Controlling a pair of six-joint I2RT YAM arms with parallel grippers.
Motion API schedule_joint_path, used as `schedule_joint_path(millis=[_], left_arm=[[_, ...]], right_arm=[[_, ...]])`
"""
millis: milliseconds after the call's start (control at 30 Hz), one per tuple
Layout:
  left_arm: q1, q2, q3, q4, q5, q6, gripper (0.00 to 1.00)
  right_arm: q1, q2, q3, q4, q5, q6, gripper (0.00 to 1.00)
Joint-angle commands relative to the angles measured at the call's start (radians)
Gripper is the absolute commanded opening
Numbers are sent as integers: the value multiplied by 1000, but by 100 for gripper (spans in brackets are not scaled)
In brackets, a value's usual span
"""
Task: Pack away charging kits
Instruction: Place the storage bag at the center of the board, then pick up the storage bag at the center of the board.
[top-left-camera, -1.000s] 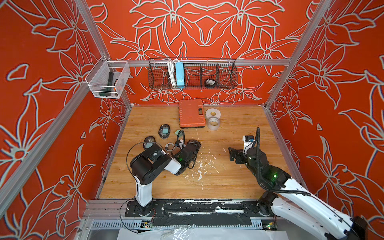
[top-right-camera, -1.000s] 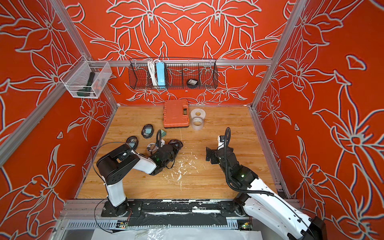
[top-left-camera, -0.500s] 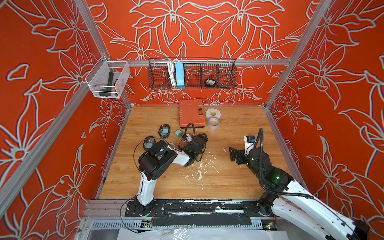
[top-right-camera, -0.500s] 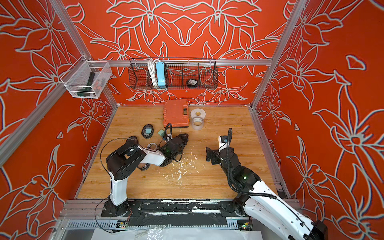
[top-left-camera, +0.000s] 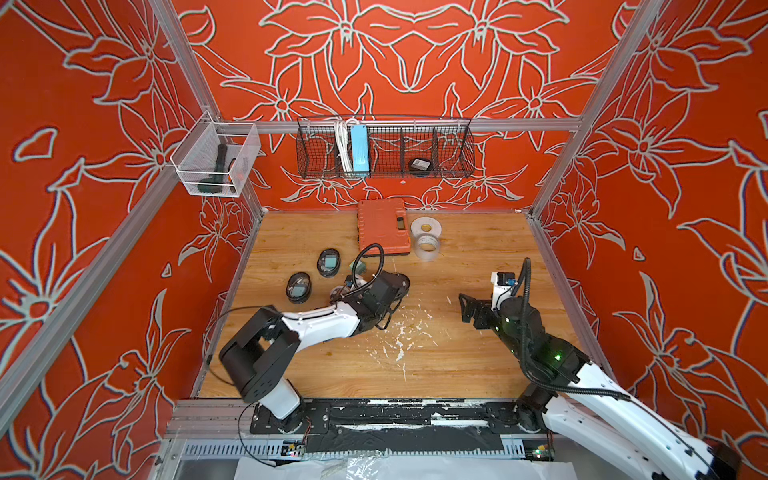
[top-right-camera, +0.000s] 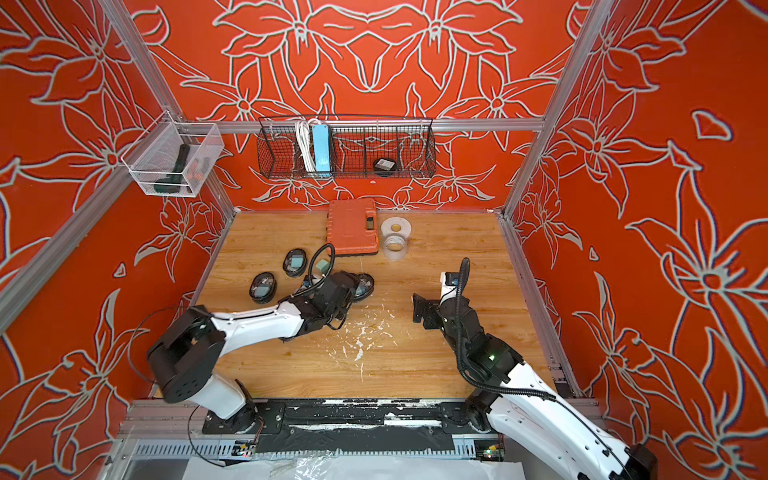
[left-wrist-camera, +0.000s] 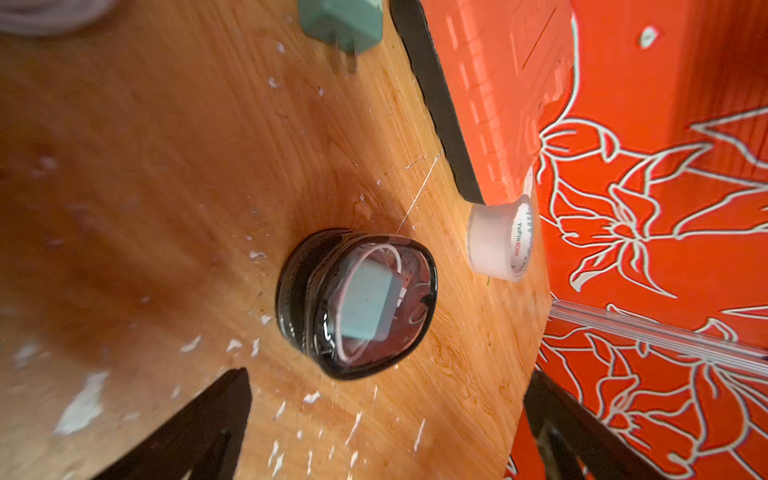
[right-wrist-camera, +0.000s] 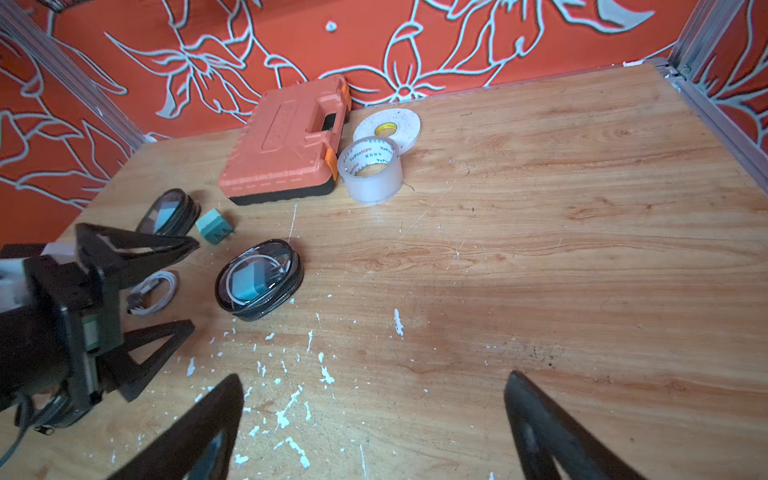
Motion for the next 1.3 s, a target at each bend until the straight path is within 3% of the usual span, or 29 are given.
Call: schedule_joint_path(millis=[0,100,233,333,467,567,667,867,967,1067,1267], left_arm=[[18,-135,-65,-216,-18,-34,100],[26,-317,-131,-285,-104,35,99],[90,-549,-153,-377,-169,280,100],[91,-710,-199,-427,-261,406,100],[97,-940,-245,-494,-283,566,100],[97,-1008,-201,-607,-320,619,99],[97,-933,-124,-696,-330,638,97],[100,-607,30,-866,-308,553,91],[104,-472,81,-847,-245,625,88],[125,-361,117,-836,-164,700,92],[170,-185,163,-928,-165,676,96]], right_arm=[[-7,-36,10,-37,29,107,98],[-7,-37,16,-52,34,144,98],[-7,31,68,-98,45,97,98],[-7,42,62,-82,190,78,98],[-8,43,26,-33,219,-21,98],[-14,89,39,-63,318,-32,98],[-45,137,65,-89,339,-49,98],[-154,190,53,-59,235,-75,98],[-221,207,46,-54,164,-63,98],[-273,235,45,-51,119,-49,98],[-303,278,44,-16,44,-61,98]])
